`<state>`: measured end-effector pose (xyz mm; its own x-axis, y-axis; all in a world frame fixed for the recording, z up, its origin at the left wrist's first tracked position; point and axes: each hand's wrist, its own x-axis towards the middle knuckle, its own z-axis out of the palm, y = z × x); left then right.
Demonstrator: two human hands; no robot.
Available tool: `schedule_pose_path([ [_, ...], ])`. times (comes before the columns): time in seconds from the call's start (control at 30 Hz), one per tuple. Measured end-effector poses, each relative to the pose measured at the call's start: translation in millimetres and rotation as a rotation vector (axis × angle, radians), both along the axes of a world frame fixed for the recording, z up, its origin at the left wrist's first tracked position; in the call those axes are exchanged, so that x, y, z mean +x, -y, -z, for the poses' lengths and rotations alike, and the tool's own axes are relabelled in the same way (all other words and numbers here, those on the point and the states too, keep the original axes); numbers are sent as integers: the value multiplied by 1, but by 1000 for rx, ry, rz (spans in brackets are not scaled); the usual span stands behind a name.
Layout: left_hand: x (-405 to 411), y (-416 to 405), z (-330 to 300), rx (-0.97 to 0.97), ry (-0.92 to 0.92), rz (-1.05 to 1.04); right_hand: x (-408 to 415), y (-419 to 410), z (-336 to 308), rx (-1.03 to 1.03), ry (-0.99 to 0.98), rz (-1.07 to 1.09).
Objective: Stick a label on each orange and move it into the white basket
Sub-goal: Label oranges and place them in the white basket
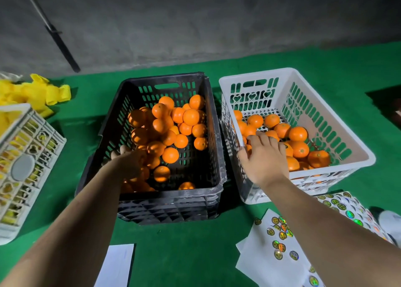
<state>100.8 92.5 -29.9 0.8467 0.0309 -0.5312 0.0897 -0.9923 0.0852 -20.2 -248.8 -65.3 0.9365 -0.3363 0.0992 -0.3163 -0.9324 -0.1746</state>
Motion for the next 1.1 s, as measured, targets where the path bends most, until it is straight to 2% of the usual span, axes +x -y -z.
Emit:
schedule_pose_path([
  [0.07, -9, 5, -10, -397, 16, -140, -1, 1, 1, -1, 40, -13],
  [0.1, -16, 7, -16, -618, 71, -255, -2, 1, 2, 9, 71, -14],
  [0.17, -33, 19, -29, -934, 253, -316, -5, 0, 1, 47, 148, -6],
  [0.27, -85, 54, -45, -1234, 485, -163, -12, -2, -2, 120, 283, -20],
  [0.33, -128, 78, -45, -1431, 496, -122, -21, -1, -2, 212, 384, -74],
  [0.37, -149, 88, -39, -1467, 484, -107, -27, 0, -2, 285, 459, -107],
  [0.43, -186, 104, -19, -1451, 443, -64, -50, 1, 2, 422, 612, -113],
  [0.53, -227, 119, 27, -1413, 316, 51, -110, 0, 34, 339, 630, -24],
  [0.63, -245, 133, 69, -1297, 178, 233, -165, 5, 83, 207, 362, -62],
  [0.7, -253, 146, 98, -1231, 175, 442, -175, 11, 109, 245, 60, -79],
  [0.77, -260, 158, 128, -1184, 138, 496, -170, 12, 123, 314, -205, -68],
  [0.93, -252, 163, 179, -982, -103, 463, -144, 14, 140, 203, -351, -66],
  [1.1, -243, 168, 186, -949, -200, 361, -119, 12, 143, -39, -508, -209],
])
